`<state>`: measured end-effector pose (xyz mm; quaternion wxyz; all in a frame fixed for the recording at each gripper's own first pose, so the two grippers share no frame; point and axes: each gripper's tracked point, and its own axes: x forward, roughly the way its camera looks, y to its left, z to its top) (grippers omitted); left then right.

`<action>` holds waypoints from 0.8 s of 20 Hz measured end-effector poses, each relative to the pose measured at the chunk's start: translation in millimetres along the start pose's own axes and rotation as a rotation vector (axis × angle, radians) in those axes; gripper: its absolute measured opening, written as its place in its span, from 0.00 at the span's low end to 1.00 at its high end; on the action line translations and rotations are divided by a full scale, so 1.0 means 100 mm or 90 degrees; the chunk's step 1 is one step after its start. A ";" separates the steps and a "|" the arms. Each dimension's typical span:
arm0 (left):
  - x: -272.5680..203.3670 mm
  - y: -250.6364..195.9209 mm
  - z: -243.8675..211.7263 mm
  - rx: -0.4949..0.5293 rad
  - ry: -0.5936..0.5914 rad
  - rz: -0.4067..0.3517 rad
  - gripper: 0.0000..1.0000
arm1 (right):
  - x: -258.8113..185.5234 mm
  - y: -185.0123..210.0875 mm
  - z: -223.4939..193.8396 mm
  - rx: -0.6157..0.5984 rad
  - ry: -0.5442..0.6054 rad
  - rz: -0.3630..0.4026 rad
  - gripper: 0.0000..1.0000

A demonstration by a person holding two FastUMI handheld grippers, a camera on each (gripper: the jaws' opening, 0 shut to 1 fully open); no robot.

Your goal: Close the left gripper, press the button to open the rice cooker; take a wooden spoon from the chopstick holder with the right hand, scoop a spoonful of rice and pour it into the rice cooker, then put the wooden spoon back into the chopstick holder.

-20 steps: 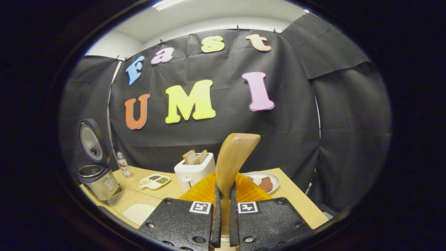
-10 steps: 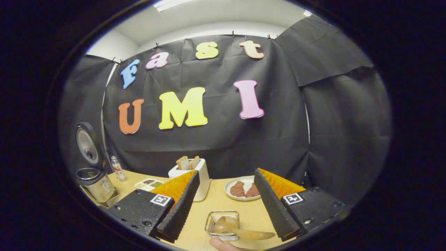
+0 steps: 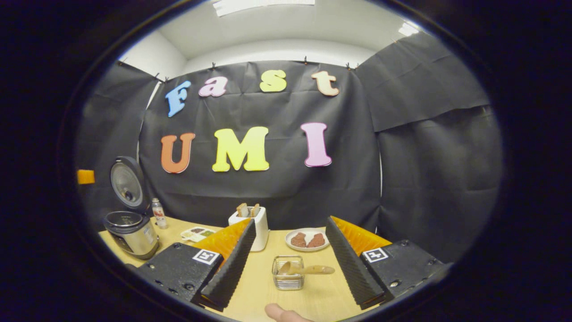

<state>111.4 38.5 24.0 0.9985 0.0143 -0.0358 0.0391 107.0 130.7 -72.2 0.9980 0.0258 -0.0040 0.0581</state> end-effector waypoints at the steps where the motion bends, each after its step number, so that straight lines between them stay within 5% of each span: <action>1: 0.03 0.08 0.10 0.007 -0.012 0.002 0.94 | -0.09 0.03 -0.02 -0.007 -0.004 0.004 0.94; 2: 0.11 0.14 0.18 0.014 -0.016 0.007 0.94 | -0.16 0.04 -0.07 -0.011 -0.005 0.008 1.00; 8: 0.48 0.49 0.67 0.009 -0.043 0.057 0.94 | -0.21 0.11 -0.25 -0.044 0.017 0.031 1.00; 9: 0.55 0.54 0.77 0.000 -0.052 0.061 0.94 | -0.21 0.12 -0.26 -0.048 0.018 0.037 0.94; 10: 0.61 0.58 0.89 -0.007 -0.065 0.066 0.94 | -0.22 0.15 -0.27 -0.053 0.017 0.048 1.00; 16: 1.15 0.95 1.19 -0.042 -0.100 0.124 0.94 | -0.16 0.20 -0.30 -0.054 0.014 0.083 1.00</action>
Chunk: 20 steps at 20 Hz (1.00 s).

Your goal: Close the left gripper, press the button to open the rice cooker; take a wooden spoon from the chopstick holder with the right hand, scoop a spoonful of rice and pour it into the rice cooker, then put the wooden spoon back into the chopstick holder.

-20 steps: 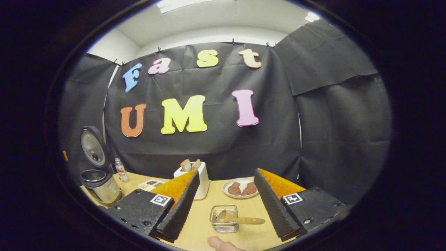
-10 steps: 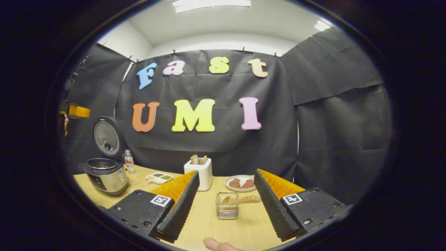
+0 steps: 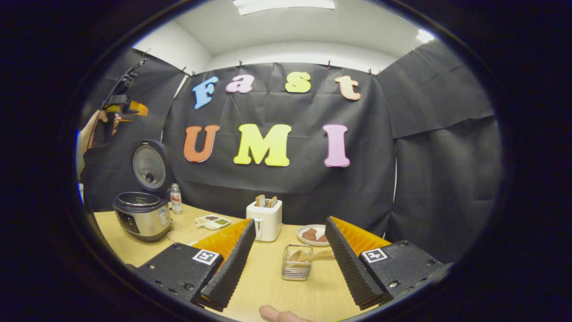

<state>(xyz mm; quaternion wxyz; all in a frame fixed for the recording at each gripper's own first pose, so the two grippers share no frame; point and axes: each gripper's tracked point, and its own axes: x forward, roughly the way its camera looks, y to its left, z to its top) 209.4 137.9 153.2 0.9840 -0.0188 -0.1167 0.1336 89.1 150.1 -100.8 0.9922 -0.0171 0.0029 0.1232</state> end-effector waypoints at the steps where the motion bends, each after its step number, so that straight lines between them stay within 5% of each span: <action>1: 0.14 0.02 -0.03 0.005 0.000 0.003 0.94 | 0.02 -0.01 0.00 -0.005 -0.001 -0.003 1.00; 8: 1.05 0.38 -0.71 0.016 0.102 0.079 0.94 | 0.07 0.18 0.00 -0.005 0.003 0.032 0.94; 10: 1.18 0.44 -0.78 0.049 0.107 0.096 0.95 | 0.06 0.11 -0.01 -0.005 0.009 0.017 1.00; 14: 1.22 0.52 -0.95 0.124 0.166 0.112 0.97 | -0.07 0.03 0.05 -0.006 0.006 -0.009 1.00; 20: 0.95 0.44 -0.92 0.128 0.183 0.094 0.97 | -0.30 0.10 0.24 0.019 -0.016 0.012 1.00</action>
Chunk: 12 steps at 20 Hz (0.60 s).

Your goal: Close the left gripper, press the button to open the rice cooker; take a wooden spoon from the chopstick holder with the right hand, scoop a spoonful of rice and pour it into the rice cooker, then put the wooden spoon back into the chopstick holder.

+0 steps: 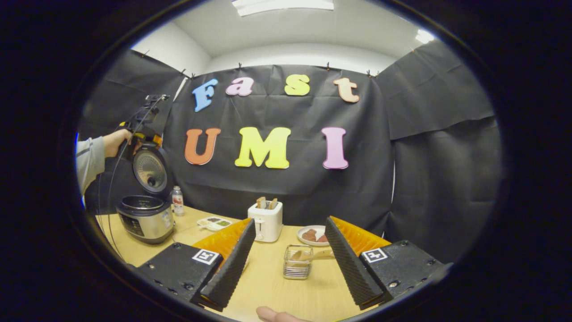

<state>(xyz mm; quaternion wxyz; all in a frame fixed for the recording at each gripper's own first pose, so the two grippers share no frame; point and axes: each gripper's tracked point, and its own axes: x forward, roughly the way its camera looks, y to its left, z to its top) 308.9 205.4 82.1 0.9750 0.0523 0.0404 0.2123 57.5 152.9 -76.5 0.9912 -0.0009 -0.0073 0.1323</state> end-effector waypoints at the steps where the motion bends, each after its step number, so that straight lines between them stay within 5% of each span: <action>1: -0.06 0.00 -0.02 -0.004 0.002 -0.002 0.98 | -0.03 0.04 0.01 0.007 0.003 0.013 0.94; 6: -0.38 -0.06 -0.22 -0.002 -0.005 -0.005 0.98 | -0.12 -0.04 0.04 -0.003 0.001 0.016 1.00; 9: -0.60 -0.22 -0.67 -0.001 0.066 -0.050 0.97 | -0.22 -0.27 0.14 0.025 -0.021 -0.006 1.00; 12: -0.80 -0.20 -1.00 -0.037 0.093 -0.038 0.92 | -0.35 -0.47 0.17 0.076 -0.031 -0.011 0.94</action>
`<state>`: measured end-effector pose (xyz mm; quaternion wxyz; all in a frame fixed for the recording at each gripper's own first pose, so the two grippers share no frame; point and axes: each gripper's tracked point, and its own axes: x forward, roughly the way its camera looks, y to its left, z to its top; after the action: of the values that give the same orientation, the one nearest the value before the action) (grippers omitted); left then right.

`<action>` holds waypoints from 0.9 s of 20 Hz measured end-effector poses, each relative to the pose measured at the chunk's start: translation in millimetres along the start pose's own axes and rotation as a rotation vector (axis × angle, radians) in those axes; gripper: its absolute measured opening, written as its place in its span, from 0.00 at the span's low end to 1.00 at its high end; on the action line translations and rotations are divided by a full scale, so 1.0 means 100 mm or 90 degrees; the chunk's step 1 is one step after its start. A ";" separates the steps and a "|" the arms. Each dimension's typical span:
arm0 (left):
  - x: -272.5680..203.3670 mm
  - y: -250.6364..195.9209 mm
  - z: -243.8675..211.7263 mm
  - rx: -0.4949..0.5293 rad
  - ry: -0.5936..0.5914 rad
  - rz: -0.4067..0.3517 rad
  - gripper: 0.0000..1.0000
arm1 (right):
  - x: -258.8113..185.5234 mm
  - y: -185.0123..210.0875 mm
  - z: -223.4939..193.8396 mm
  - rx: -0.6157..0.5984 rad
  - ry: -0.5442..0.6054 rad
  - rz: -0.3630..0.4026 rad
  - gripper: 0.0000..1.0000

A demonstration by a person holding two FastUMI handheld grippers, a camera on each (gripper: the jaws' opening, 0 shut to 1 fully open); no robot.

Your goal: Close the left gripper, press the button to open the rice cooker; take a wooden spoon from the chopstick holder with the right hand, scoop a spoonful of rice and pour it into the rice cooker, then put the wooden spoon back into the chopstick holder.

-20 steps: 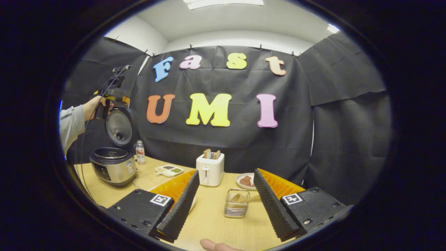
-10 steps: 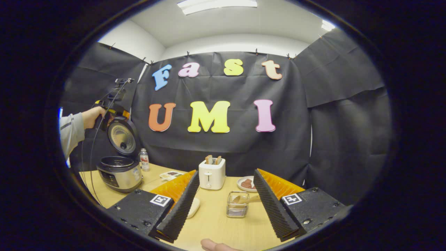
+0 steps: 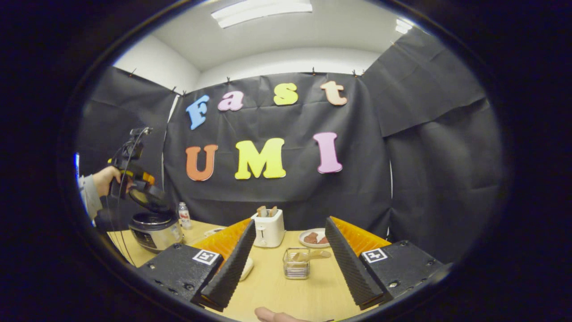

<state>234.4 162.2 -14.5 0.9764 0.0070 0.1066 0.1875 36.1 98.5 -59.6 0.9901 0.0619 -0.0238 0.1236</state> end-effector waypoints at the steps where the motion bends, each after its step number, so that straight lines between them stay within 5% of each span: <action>1: -0.04 -0.01 -0.13 0.016 0.006 -0.003 0.93 | -0.03 -0.05 0.04 0.007 -0.006 0.001 1.00; 2: -0.05 -0.03 -0.27 0.023 0.014 -0.007 0.92 | -0.07 -0.09 0.07 0.010 -0.011 0.000 0.94; 3: -0.09 -0.03 -0.40 0.020 0.036 -0.009 0.93 | -0.10 -0.13 0.09 0.009 -0.017 0.000 1.00; 4: -0.12 -0.04 -0.52 0.006 0.056 -0.013 0.92 | -0.12 -0.17 0.10 0.010 -0.023 0.000 0.94; 5: -0.15 -0.05 -0.61 -0.006 0.072 -0.014 0.92 | -0.14 -0.21 0.12 0.013 -0.029 -0.004 1.00; 12: -0.29 -0.03 -1.01 0.007 0.137 -0.005 0.94 | -0.21 -0.26 0.16 0.031 -0.052 0.011 1.00; 13: -0.31 -0.04 -1.07 0.012 0.143 -0.008 0.93 | -0.20 -0.24 0.14 0.032 -0.050 0.017 0.94; 18: -0.51 0.04 -1.19 0.019 0.164 -0.019 0.93 | -0.13 -0.25 0.09 0.038 -0.044 0.019 1.00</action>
<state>161.1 144.2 -120.3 0.9572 -0.0042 0.2337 0.1706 29.5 69.8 -54.6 0.9844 0.0956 -0.0548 0.1371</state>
